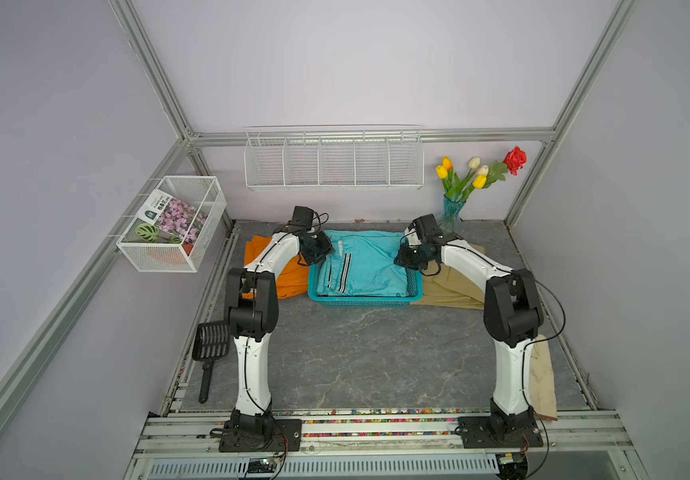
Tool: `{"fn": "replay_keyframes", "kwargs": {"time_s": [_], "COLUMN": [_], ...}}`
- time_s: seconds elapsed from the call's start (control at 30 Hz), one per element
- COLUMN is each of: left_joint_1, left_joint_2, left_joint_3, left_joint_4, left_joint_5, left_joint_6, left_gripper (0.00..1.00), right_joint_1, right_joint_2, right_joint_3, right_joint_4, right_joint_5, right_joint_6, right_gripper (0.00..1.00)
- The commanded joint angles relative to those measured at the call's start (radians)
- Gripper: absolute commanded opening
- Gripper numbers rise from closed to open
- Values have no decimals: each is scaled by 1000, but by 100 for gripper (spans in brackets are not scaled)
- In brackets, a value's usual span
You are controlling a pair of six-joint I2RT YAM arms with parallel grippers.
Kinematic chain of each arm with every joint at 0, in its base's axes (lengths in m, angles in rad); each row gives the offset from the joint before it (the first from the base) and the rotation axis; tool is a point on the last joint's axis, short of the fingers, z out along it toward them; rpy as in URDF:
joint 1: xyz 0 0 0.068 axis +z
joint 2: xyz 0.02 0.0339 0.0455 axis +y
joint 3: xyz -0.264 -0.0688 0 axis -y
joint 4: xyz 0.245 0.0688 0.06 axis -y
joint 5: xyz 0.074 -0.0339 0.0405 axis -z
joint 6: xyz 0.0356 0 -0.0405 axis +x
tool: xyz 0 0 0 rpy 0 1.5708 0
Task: Put the folded long pants in the basket
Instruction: Place the long pant in the basket, then move the long pant to the center of the board.
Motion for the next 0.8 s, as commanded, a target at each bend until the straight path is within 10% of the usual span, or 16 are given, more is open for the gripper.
{"fn": "replay_keyframes", "kwargs": {"time_s": [0.0, 0.27, 0.43, 0.77], "left_joint_1": [5, -3, 2, 228], "left_joint_2": [-54, -412, -665, -807], "left_joint_3": [-32, -291, -561, -1117], "left_joint_4": [-33, 51, 85, 515], "left_joint_5": [-39, -163, -351, -255], "left_joint_6": [18, 2, -80, -238], "left_gripper": [67, 76, 100, 99], "right_joint_1": [1, 106, 185, 330], "right_joint_2": [-64, -233, -338, -575], "right_joint_3": [-12, 50, -31, -273], "right_joint_4": [-53, -138, -99, 11], "right_joint_5": [68, 159, 190, 251], "right_joint_6": [-41, -96, -97, -91], "right_gripper": [64, 77, 79, 80]}}
